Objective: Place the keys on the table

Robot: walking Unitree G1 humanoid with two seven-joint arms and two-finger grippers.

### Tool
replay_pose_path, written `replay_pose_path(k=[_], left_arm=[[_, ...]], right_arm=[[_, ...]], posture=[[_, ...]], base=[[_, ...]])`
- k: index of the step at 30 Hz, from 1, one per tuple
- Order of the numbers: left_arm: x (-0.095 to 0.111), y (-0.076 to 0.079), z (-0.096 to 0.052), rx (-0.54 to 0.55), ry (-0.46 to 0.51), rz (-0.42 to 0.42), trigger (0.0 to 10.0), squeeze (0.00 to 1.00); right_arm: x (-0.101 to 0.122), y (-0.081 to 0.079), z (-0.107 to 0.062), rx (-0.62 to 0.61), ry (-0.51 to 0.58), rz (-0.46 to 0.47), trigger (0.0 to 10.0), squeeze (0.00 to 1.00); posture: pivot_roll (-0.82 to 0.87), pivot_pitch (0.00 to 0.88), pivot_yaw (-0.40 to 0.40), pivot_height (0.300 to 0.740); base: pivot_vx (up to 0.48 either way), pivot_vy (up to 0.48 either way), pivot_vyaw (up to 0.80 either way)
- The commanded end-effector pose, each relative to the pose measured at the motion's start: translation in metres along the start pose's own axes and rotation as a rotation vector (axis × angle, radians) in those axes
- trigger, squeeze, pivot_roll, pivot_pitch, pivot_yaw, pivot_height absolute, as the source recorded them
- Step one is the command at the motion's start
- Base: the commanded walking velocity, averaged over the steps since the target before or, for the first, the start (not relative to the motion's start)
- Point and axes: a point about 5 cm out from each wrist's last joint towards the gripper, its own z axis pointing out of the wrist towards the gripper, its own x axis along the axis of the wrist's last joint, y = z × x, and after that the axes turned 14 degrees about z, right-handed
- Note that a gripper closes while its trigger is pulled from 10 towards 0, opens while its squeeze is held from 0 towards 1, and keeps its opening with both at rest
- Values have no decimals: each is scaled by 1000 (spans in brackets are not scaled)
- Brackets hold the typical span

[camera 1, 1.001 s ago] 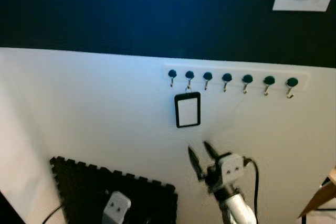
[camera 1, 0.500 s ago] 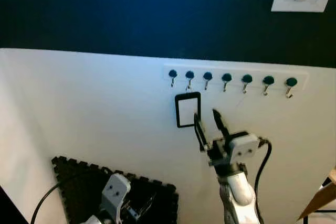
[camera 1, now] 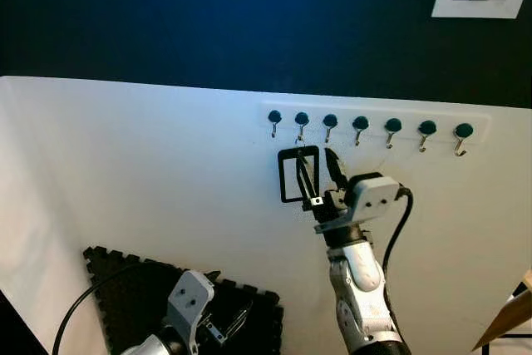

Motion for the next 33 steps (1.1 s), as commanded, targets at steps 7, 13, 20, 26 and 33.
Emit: replay_pose_path(k=[7, 13, 20, 26, 33], left_arm=[[2, -2, 1, -8, -9, 5, 10000, 0], [3, -2, 2, -10, -7, 0, 10000, 0], [4, 0, 2, -19, -7, -3, 10000, 0], [4, 0, 2, -21, -10, -6, 10000, 0], [4, 1, 2, -25, -11, -6, 10000, 0]], right_arm=[[-11, -8, 4, 43, -77, 23, 10000, 0], [-8, -3, 11, 10, -86, -18, 10000, 0], [-6, -4, 15, 26, -85, -54, 10000, 0], [-7, -5, 17, 28, -94, -73, 10000, 0], [-7, -2, 22, 19, -98, -78, 10000, 0]], posture=[[67, 34, 23, 740], [66, 38, 25, 740], [67, 42, 23, 740], [67, 42, 21, 740], [67, 41, 20, 740]], base=[[0, 0, 0], [0, 0, 0], [0, 0, 0], [0, 0, 0], [0, 0, 0]])
